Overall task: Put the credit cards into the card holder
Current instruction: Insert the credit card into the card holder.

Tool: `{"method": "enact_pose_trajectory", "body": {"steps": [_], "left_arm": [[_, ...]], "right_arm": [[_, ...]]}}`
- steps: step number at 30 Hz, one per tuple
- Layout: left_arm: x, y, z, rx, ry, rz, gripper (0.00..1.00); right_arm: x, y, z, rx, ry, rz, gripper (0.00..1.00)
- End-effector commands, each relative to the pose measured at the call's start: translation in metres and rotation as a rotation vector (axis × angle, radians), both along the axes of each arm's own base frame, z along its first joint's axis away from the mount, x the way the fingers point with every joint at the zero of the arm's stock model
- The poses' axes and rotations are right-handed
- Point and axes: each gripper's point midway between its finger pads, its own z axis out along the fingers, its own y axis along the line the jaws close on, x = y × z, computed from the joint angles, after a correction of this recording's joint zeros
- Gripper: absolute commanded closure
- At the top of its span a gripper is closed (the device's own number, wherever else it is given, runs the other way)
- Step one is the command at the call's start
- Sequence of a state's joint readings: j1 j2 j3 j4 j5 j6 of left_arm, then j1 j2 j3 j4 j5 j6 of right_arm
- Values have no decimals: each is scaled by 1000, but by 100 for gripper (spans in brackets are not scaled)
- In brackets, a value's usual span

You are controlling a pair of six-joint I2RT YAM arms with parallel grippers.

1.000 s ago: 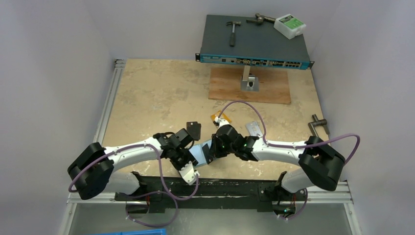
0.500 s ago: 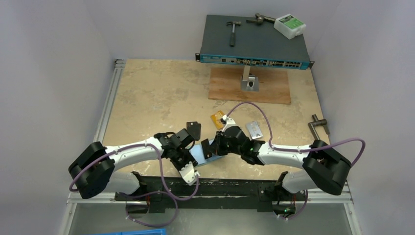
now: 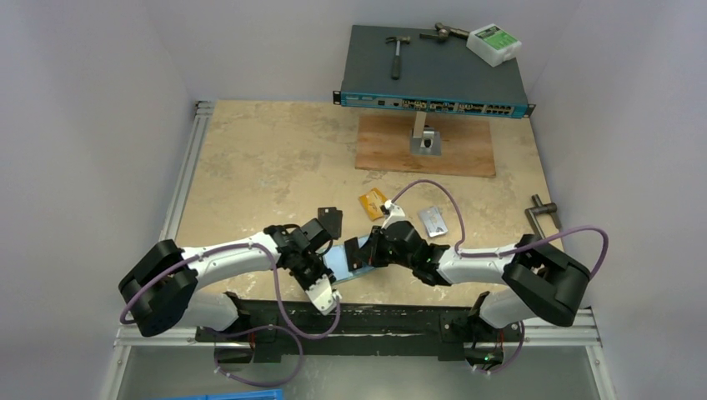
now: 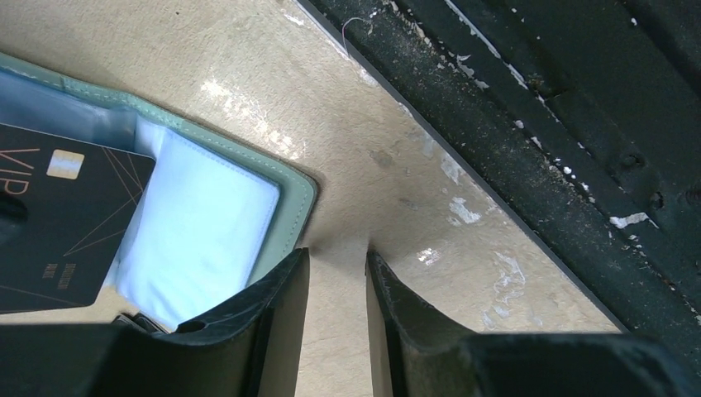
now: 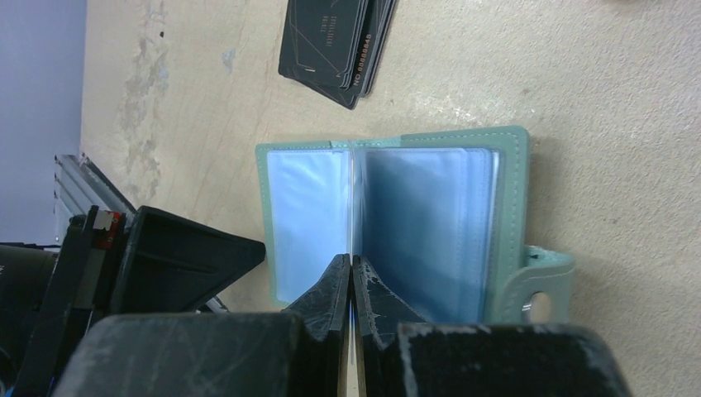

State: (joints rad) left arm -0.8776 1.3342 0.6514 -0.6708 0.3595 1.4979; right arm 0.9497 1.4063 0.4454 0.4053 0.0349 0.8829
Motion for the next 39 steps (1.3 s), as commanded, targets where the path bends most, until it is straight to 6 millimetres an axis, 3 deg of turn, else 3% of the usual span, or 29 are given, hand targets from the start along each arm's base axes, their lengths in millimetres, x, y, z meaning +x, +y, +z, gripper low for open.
{"method": "enact_pose_trajectory", "body": {"steps": [1,6,11,16,22,31,39], "left_arm": [[9,-6,4,-5,-17,39,74],[11,-11,31,-24,8,132,91],[24,-18,46,-72,-23,192,93],[38,-29,35,-91,-75,147,90],[45,-26,13,-33,-99,104,89],[38,-11,-11,33,-108,54,89],[33,-10,-14,36,-105,39,89]], "right_arm": [[5,3,2,33,-24,-13,100],[3,0,-9,-3,-16,0,100],[0,-5,-16,-23,-10,-1,100],[1,-7,-17,-31,-10,-6,100],[-1,-6,-16,-26,-8,0,100],[1,-6,-12,3,3,-24,100],[8,-11,-6,39,-5,-77,100]]}}
